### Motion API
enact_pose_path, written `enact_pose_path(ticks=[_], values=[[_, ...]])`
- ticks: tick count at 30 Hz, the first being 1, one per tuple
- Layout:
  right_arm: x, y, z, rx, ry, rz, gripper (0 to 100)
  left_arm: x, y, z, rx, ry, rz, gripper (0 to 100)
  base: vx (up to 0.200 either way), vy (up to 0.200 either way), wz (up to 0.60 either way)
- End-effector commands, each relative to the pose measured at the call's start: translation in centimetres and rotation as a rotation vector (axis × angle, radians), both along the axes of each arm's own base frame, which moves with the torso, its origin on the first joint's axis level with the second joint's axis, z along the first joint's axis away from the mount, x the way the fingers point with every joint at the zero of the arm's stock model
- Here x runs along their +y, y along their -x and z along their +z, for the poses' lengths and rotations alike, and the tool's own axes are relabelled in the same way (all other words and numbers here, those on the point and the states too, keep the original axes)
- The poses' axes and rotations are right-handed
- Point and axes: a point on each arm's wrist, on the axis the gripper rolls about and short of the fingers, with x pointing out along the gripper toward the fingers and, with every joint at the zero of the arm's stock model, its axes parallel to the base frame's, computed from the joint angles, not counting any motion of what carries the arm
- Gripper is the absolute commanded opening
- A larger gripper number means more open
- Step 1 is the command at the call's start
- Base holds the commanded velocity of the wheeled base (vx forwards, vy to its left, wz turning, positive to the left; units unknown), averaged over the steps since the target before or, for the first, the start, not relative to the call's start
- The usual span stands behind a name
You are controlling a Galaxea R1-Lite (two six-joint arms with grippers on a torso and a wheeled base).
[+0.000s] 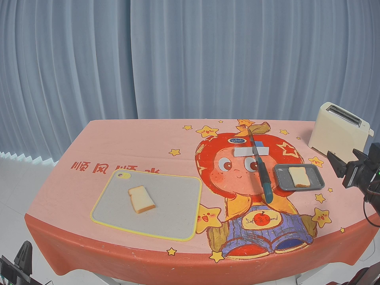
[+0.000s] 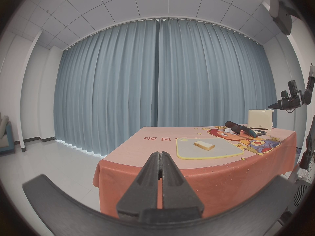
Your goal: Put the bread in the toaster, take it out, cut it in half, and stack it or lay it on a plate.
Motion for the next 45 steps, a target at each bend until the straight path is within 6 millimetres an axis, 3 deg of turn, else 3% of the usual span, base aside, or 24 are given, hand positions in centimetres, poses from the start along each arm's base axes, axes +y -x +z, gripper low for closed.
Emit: enact_pose_path(ticks=[1, 6, 17, 26, 43, 45], values=[[-0.4, 1.3, -0.4, -0.009, -0.001, -0.004, 100, 0.0, 0.0, -0.5, 0.002, 0.0, 0.001, 0, 0.0, 0.0, 0.0], [-1.1, 3.7, -1.2, -0.025, -0.003, -0.007, 100, 0.0, 0.0, -0.5, 0.002, 0.0, 0.001, 0, 0.0, 0.0, 0.0], [-2.2, 7.1, -0.4, -0.16, -0.046, -0.026, 100, 0.0, 0.0, -0.5, 0.002, 0.0, 0.001, 0, 0.0, 0.0, 0.0], [-3.4, 10.2, -1.7, -0.243, -0.053, -0.102, 100, 0.0, 0.0, -0.5, 0.002, 0.0, 0.001, 0, 0.0, 0.0, 0.0], [-4.3, 16.7, -7.1, -0.252, -0.051, -0.071, 100, 0.0, 0.0, -0.5, 0.0, 0.0, 0.001, 0, 0.0, 0.0, 0.0], [-4.3, 17.5, -8.6, -0.196, -0.034, -0.003, 100, 0.0, 0.0, -0.5, 0.0, 0.0, 0.001, 0, 0.0, 0.0, 0.0]])
